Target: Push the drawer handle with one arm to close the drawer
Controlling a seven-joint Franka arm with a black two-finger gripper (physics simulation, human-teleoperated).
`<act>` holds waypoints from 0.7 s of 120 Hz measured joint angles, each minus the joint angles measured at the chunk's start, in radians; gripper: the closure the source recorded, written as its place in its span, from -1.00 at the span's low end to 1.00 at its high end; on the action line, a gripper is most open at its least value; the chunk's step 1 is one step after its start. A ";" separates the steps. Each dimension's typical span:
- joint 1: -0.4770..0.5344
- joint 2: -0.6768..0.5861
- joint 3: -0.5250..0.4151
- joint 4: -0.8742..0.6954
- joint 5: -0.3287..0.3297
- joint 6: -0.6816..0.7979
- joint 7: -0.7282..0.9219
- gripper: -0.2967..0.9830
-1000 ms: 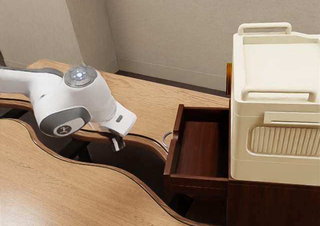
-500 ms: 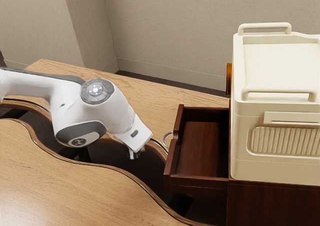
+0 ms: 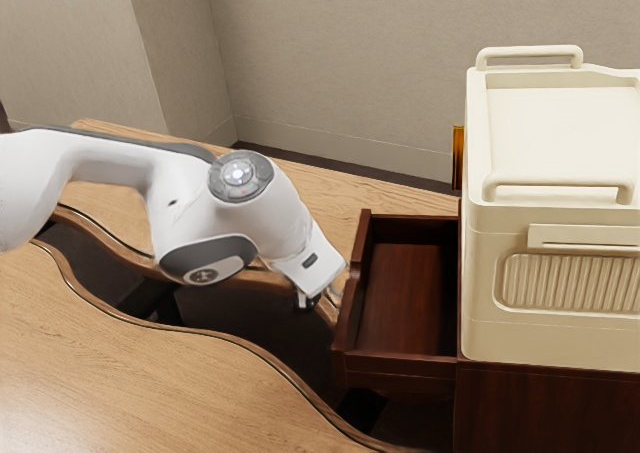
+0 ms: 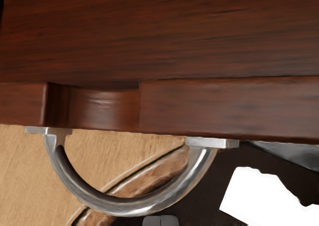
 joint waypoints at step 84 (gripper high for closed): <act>-0.017 0.239 -0.052 0.264 -0.044 -0.007 0.027 0.69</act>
